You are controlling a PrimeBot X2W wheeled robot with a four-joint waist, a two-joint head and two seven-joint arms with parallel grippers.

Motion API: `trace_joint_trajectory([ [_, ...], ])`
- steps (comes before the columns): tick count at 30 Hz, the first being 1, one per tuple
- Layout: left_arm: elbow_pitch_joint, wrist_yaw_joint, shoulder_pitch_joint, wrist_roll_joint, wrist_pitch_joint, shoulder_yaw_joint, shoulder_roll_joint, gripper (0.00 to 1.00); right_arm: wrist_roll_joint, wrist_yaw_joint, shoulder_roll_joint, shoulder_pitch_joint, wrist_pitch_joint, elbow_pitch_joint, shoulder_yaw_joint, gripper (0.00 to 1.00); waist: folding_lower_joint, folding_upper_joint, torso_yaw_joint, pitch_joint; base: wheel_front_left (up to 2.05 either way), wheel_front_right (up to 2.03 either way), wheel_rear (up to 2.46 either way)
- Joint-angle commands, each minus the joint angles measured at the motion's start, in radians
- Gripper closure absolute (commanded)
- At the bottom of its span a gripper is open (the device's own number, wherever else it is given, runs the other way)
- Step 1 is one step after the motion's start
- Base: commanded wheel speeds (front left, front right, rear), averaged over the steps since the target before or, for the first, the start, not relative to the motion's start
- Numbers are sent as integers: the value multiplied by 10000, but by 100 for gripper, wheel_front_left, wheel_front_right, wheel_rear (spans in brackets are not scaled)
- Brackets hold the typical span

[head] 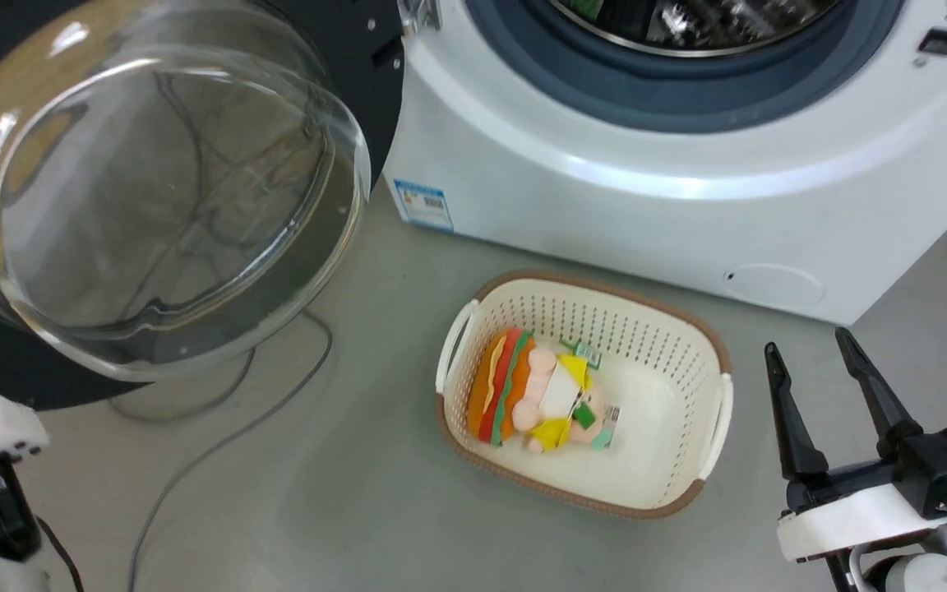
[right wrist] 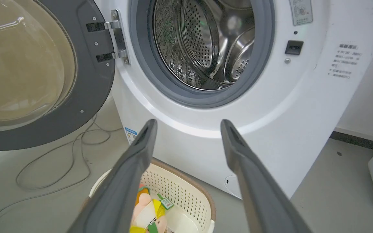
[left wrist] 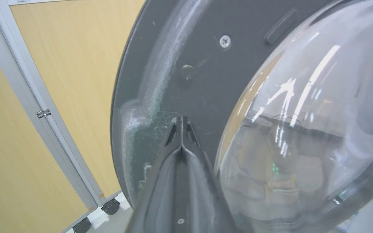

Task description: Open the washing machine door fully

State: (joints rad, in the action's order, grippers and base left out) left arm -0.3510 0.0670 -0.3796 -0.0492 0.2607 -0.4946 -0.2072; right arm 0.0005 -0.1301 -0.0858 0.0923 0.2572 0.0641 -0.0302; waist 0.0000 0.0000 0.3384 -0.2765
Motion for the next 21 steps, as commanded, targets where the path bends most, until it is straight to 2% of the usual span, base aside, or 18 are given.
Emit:
trace_joint_trajectory([
  [1,389,-89,392,87,11,68,210,100,2,-6,98,-37,46,-18,-64,0,0,0,-108,358,0,0,0],
  [10,1821,-447,1443,404,11,628,723,100,34,-6,305,-494,46,4,-184,0,0,0,-312,1304,0,0,0],
  [21,2839,-1173,2588,432,11,1749,1171,100,305,-6,352,-980,46,-15,-236,0,0,0,-723,2040,0,0,0],
])
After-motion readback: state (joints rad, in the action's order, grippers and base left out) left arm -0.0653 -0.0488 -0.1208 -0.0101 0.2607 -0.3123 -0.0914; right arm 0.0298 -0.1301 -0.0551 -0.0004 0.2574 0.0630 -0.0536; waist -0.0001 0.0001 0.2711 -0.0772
